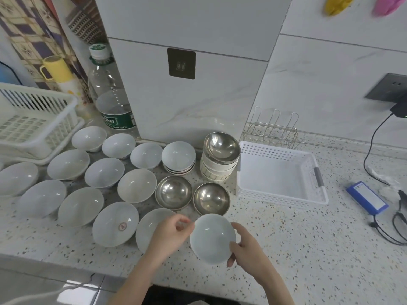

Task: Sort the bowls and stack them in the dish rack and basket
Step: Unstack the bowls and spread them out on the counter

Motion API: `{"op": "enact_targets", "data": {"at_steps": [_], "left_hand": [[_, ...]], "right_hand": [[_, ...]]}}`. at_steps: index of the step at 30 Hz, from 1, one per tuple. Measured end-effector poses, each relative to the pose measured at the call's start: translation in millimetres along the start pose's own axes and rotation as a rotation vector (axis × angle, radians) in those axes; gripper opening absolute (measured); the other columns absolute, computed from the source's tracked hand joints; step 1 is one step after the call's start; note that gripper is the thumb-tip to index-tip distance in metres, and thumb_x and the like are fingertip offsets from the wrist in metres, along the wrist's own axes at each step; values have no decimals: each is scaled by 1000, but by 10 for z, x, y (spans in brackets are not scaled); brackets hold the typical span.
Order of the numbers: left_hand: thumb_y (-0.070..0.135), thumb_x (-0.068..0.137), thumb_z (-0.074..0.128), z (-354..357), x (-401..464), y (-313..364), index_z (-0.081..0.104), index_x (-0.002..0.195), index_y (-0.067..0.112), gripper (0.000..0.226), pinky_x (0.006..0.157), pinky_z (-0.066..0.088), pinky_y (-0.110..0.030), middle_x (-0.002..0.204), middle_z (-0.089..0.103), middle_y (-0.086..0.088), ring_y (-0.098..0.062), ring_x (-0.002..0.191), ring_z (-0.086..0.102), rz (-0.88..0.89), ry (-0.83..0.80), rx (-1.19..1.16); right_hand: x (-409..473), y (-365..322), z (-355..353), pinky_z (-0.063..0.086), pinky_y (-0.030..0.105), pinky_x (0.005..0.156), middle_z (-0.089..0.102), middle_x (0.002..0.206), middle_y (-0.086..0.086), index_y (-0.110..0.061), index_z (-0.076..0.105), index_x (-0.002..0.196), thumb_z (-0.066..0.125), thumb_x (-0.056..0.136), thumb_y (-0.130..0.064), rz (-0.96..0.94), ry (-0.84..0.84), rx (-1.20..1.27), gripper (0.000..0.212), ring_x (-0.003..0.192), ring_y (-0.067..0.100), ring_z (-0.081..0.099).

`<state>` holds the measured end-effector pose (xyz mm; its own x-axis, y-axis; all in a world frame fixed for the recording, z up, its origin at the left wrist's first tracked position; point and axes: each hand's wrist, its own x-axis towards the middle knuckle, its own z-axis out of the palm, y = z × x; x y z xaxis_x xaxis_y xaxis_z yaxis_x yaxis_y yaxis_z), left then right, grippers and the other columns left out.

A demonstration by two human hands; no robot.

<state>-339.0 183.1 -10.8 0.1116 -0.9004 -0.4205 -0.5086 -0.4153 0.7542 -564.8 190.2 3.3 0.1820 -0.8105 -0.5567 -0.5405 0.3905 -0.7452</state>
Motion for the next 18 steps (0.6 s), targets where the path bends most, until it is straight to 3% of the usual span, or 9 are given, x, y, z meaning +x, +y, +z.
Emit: {"op": "enact_targets", "data": {"at_steps": [3,9,18], "left_hand": [[41,85,70,-20,-1,-85,63,99,33,18,60,39,-9,80,64,19,6,75,60,62,25,218],[47,87,63,-98,61,-115,48,85,31,22,48,27,-17,70,50,13,-1,60,47,139,76,537],[53,88,59,-109,207,-147,45,77,30,28,44,25,-21,62,46,11,-1,52,41,166,44,680]], "right_hand": [[-14,12,165,46,24,56,70,58,1,-37,39,131,38,89,-11,23,-9,-11,49,56,7,61],[5,26,379,39,17,49,68,56,2,-36,38,128,39,91,-12,35,29,5,44,45,0,51],[43,76,493,43,20,55,71,59,1,-40,36,129,39,92,-15,73,90,38,44,50,-1,57]]}}
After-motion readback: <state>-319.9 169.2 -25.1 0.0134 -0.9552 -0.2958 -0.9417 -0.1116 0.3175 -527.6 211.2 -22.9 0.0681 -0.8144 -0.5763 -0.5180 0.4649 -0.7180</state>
